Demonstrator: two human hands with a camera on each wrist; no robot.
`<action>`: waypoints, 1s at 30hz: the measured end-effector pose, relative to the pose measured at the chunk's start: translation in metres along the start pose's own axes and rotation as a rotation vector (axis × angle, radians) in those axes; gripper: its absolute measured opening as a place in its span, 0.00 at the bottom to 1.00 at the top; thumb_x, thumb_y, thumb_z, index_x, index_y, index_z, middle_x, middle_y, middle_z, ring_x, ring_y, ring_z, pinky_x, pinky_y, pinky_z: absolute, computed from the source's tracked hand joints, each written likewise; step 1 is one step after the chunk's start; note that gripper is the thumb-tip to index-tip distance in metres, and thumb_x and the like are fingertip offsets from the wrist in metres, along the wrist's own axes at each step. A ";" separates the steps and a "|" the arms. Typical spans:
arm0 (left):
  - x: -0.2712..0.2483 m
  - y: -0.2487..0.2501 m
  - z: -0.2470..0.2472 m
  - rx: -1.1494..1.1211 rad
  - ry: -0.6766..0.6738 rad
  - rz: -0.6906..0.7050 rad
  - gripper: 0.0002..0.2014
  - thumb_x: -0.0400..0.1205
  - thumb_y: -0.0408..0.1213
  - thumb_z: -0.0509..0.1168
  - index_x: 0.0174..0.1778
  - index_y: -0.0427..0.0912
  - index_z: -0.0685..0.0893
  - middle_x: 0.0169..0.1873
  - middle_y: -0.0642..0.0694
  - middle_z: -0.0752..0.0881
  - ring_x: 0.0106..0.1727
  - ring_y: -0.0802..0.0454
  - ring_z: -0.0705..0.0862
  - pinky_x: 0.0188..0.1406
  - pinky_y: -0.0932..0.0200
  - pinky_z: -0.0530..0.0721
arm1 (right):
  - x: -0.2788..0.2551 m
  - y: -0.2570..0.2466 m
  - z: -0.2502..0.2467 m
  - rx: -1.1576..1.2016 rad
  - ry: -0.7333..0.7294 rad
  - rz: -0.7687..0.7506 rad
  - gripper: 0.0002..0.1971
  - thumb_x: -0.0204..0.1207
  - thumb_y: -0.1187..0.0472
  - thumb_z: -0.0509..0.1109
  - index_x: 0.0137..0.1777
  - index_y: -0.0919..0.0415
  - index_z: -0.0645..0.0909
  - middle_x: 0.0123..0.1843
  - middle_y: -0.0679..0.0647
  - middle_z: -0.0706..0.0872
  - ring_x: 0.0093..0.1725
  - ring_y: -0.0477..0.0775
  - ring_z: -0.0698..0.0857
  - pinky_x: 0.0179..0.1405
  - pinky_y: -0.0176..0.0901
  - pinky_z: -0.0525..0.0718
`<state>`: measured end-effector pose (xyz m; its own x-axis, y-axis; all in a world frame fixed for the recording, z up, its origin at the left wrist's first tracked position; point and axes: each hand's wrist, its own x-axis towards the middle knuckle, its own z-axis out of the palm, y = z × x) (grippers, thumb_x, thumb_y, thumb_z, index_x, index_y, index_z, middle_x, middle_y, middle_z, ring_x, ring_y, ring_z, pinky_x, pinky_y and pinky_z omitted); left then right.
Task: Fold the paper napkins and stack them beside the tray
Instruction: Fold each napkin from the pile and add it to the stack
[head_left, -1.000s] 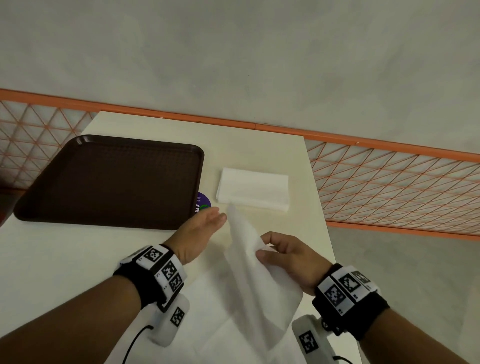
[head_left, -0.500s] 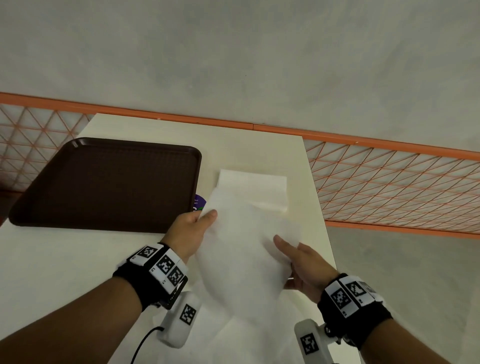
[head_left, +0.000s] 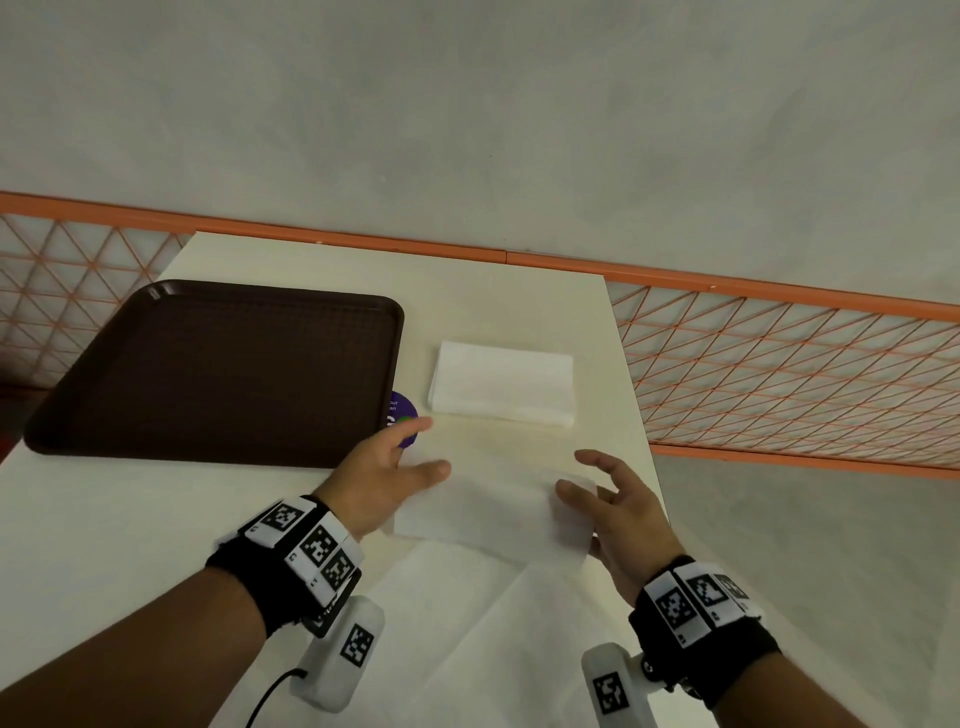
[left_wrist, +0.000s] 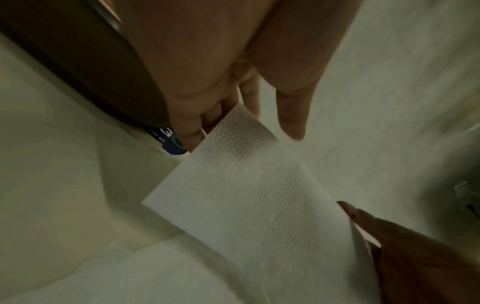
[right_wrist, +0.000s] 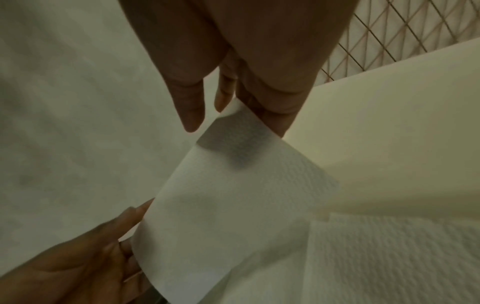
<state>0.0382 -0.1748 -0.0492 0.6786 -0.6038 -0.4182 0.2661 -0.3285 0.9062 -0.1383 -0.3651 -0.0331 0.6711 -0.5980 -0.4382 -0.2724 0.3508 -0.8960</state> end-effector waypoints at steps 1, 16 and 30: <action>-0.001 0.000 -0.003 0.079 -0.038 0.028 0.31 0.64 0.49 0.80 0.64 0.64 0.81 0.64 0.48 0.84 0.69 0.50 0.79 0.72 0.43 0.76 | 0.000 -0.002 -0.002 -0.020 -0.017 -0.015 0.20 0.72 0.70 0.76 0.60 0.49 0.81 0.43 0.60 0.90 0.41 0.58 0.88 0.44 0.57 0.88; -0.004 0.008 0.001 0.538 0.154 0.284 0.06 0.77 0.41 0.73 0.49 0.49 0.90 0.54 0.57 0.81 0.56 0.61 0.80 0.64 0.59 0.78 | 0.006 -0.011 -0.011 -0.723 -0.014 -0.242 0.05 0.75 0.58 0.76 0.40 0.45 0.86 0.40 0.48 0.87 0.38 0.47 0.84 0.39 0.37 0.82; 0.006 0.000 0.002 0.447 0.124 0.259 0.04 0.81 0.40 0.69 0.46 0.46 0.89 0.39 0.53 0.90 0.43 0.56 0.88 0.47 0.56 0.86 | 0.026 -0.004 -0.015 -0.640 0.006 -0.163 0.06 0.79 0.57 0.69 0.42 0.54 0.85 0.39 0.54 0.90 0.41 0.60 0.88 0.42 0.61 0.90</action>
<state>0.0410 -0.1795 -0.0519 0.7664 -0.6247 -0.1496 -0.2198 -0.4739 0.8527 -0.1302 -0.3932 -0.0416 0.7354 -0.6115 -0.2919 -0.5249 -0.2416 -0.8162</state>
